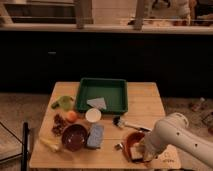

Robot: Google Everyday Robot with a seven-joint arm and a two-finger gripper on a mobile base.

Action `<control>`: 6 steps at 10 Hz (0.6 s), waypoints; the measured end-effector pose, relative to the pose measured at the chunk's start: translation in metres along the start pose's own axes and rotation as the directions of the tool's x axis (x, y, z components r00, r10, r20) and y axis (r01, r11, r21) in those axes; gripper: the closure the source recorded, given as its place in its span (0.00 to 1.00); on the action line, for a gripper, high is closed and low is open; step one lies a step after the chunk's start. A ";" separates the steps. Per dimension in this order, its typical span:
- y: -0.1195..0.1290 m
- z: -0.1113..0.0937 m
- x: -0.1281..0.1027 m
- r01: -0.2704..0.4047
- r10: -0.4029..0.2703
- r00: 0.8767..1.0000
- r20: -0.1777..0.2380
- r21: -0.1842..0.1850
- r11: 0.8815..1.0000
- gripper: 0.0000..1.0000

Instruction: Wipe red bowl with eraser

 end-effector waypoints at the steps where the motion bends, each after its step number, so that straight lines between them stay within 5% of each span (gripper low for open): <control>1: 0.001 -0.005 0.010 -0.019 0.019 1.000 -0.010 0.004 1.000 1.00; 6: -0.030 -0.017 0.033 -0.096 0.098 0.994 -0.040 0.055 0.994 1.00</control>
